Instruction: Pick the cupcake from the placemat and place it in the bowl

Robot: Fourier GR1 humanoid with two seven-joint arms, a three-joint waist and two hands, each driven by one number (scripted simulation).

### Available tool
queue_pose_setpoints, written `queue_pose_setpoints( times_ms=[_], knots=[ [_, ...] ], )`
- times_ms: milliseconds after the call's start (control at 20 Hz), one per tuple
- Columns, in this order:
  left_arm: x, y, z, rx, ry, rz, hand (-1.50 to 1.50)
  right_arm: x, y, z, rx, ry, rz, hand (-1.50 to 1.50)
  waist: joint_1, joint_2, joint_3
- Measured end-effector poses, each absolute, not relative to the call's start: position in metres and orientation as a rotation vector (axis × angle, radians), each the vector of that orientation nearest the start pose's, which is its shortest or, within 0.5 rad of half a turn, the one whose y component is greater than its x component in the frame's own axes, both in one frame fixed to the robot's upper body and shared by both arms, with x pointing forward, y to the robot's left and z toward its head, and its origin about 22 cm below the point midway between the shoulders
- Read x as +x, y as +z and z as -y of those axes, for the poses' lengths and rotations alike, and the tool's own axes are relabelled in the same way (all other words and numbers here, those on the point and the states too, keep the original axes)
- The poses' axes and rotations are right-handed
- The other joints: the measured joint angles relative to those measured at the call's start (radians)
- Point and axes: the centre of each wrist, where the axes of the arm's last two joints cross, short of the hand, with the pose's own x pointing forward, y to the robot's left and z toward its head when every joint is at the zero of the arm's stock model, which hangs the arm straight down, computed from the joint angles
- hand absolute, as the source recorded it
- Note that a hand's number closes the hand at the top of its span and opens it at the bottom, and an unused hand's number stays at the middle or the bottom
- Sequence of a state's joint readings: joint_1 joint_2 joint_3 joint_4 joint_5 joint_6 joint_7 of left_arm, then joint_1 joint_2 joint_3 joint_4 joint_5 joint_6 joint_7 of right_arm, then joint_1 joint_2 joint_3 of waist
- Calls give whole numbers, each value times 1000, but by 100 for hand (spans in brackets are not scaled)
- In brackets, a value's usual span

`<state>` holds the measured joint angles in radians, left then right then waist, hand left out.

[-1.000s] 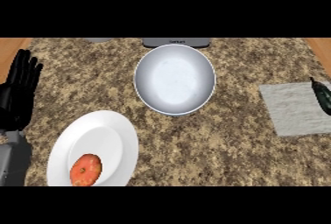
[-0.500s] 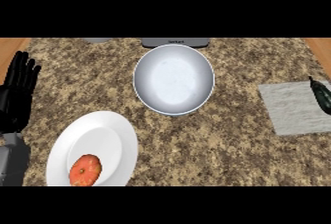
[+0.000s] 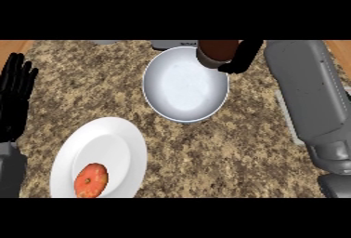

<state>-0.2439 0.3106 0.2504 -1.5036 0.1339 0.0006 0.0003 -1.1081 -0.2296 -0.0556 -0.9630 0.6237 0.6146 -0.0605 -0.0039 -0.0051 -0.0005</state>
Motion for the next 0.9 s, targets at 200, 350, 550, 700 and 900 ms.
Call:
queue_pose_setpoints(
  times_ms=[200, 350, 550, 700, 900],
  knots=[
    [297, 86, -331, 236, 22, 1781, 0, 431, 205, 139, -342, 1351, 1610, 150, 9, 5, 0],
    [299, 84, -324, 237, 27, 1785, 0, 428, 175, 127, -383, 1308, 1546, -150, 10, 6, 0],
    [298, 85, -328, 228, 25, 1789, 0, 430, 140, 116, -350, 1223, 1479, -150, 18, 9, 0],
    [298, 85, -327, 225, 20, 1791, 0, 431, 126, 113, -261, 1143, 1478, -150, 19, 10, 1],
    [299, 82, -325, 222, 20, 1794, 0, 433, 116, 114, -159, 990, 1551, -150, 23, 11, 1]
  ],
)
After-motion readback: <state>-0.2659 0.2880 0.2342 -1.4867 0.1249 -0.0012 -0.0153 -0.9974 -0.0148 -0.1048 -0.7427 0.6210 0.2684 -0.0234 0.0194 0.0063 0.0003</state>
